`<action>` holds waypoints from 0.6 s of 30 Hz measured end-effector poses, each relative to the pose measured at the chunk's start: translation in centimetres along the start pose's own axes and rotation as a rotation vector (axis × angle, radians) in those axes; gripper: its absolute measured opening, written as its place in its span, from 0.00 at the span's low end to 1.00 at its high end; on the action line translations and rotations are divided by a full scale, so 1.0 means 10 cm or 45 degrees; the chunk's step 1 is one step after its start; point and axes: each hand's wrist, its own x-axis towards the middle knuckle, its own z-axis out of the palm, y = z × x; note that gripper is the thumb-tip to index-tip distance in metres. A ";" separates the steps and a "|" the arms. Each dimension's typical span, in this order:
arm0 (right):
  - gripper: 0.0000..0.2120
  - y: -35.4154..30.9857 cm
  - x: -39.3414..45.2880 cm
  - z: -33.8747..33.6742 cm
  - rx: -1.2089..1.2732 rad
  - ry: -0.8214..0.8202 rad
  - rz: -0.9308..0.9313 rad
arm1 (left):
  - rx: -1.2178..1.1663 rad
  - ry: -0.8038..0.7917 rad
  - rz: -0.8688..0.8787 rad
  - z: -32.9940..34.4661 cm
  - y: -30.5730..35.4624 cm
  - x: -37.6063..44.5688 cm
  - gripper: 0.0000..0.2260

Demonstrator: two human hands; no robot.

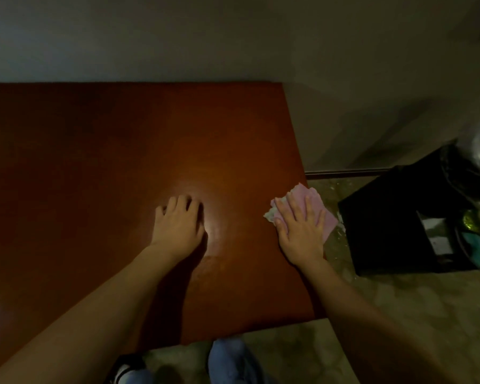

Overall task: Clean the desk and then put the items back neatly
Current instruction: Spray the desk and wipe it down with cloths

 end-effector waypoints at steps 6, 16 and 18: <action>0.24 0.14 -0.23 0.03 0.047 0.049 0.061 | 0.030 -0.006 0.041 -0.02 0.13 -0.03 0.24; 0.25 -0.31 -0.39 0.13 -0.046 0.097 -0.051 | 0.002 0.022 0.003 -0.05 -0.26 -0.13 0.22; 0.24 -0.62 -0.34 0.16 -0.050 0.059 -0.161 | -0.003 0.030 -0.038 -0.03 -0.45 -0.15 0.23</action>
